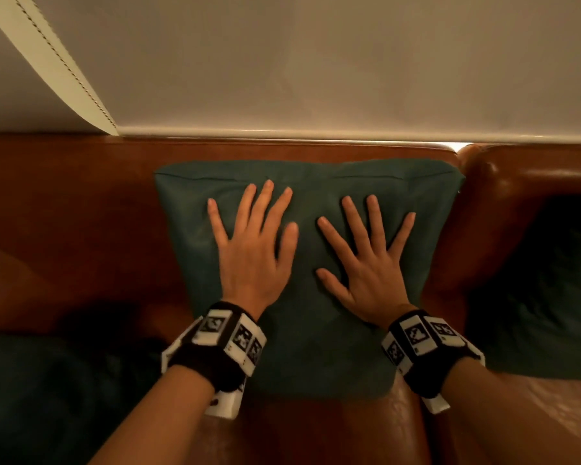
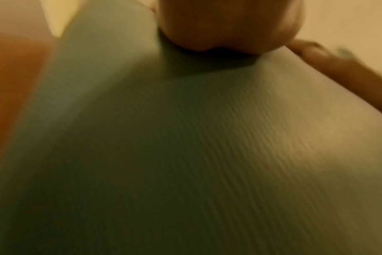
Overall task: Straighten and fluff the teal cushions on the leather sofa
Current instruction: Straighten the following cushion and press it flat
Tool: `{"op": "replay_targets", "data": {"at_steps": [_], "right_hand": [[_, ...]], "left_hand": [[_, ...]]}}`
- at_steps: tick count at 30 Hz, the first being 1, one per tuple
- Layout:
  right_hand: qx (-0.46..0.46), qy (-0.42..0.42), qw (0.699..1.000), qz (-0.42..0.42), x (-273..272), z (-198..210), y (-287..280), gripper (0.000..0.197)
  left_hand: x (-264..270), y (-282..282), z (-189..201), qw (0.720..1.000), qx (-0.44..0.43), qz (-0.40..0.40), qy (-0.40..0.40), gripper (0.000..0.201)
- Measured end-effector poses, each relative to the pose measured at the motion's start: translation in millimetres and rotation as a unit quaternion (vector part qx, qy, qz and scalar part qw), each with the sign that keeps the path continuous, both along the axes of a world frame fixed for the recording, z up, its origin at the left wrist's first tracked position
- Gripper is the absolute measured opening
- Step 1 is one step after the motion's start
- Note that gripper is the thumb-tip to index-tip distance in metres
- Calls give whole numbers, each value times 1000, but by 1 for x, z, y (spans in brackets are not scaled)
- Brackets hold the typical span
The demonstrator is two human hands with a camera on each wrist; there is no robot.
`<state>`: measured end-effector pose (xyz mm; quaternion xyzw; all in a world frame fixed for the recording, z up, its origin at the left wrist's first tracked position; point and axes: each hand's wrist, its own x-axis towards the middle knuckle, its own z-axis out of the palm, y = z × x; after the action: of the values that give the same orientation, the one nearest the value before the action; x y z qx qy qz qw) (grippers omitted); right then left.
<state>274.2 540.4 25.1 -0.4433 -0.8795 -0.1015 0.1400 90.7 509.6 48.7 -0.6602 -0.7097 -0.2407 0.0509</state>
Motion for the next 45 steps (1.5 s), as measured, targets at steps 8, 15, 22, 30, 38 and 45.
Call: {"op": "replay_targets", "data": {"at_steps": [8,15,22,30,38,45], "right_hand": [[16,155,984,-87,31,46,31,44],[-44,243,969,-6,75,70,51,23],[-14,246,969,-37,87,91,55,29],[9,276,946,-173,62,62,13,30],[-79,108,987,-93,55,36,-11,76],[-276,587,740,-174,71,36,-2,95]], "left_hand": [[-80,-5,26,998,55,18,14,32],[-115,-16,38,993,82,-54,-69,15],[-97,-11,54,992,120,-2,-46,22],[-61,-31,28,989,104,79,-76,26],[-57,-56,2,997,-64,-27,35,60],[-44,-56,14,918,61,97,-379,73]]}}
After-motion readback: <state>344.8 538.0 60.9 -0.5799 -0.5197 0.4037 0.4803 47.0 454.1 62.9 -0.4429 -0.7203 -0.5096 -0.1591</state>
